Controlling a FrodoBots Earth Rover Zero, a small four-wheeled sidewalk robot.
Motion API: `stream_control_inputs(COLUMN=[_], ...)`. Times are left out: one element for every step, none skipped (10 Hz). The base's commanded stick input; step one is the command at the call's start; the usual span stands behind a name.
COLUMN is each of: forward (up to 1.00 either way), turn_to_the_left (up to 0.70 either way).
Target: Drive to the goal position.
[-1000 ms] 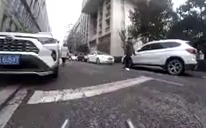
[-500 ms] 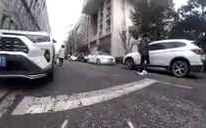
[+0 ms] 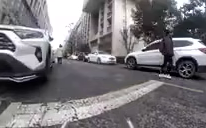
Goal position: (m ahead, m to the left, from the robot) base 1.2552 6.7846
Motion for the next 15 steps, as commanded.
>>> stream_control_inputs(forward=[0.7,0.7,0.7,0.7,0.7,0.7,0.7,0.7,0.7,0.7,0.7,0.7,0.7,0.7,0.7], turn_to_the_left=[0.14,0.14,0.14,0.14,0.14,0.14,0.14,0.14,0.14,0.14,0.14,0.14,0.14,0.14,0.13])
